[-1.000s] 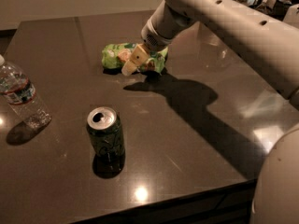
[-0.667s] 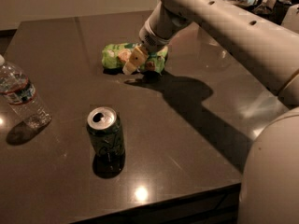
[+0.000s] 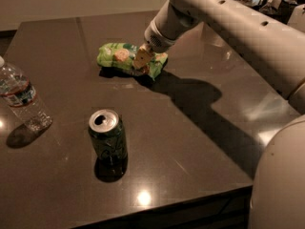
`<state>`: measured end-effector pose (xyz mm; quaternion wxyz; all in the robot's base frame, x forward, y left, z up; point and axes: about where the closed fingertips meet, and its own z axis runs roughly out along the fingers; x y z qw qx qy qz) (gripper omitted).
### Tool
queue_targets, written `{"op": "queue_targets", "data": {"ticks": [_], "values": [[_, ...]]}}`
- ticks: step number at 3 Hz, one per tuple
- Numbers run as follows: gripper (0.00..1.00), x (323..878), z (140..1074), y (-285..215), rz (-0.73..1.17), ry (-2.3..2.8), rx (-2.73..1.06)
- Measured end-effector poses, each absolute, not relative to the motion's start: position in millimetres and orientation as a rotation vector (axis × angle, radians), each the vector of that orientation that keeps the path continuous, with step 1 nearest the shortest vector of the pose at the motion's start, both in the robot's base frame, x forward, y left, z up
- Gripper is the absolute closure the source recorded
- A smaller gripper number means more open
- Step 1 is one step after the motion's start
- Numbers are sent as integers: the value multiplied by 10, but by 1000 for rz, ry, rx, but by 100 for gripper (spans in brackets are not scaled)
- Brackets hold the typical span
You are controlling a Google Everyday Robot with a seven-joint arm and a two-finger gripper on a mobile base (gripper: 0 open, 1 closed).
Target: Move green rice chip bag near green can
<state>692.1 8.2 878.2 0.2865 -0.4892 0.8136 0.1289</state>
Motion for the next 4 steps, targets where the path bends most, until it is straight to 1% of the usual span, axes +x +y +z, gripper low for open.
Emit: {"op": "queue_targets", "data": {"ticks": [1,2,4], "values": [[88,6663,8978,13,374,2130,-1307],[100,6254,9174,-147,403,2106,-1288],[100,5512,9299,-328,438,2109,-1290]]}}
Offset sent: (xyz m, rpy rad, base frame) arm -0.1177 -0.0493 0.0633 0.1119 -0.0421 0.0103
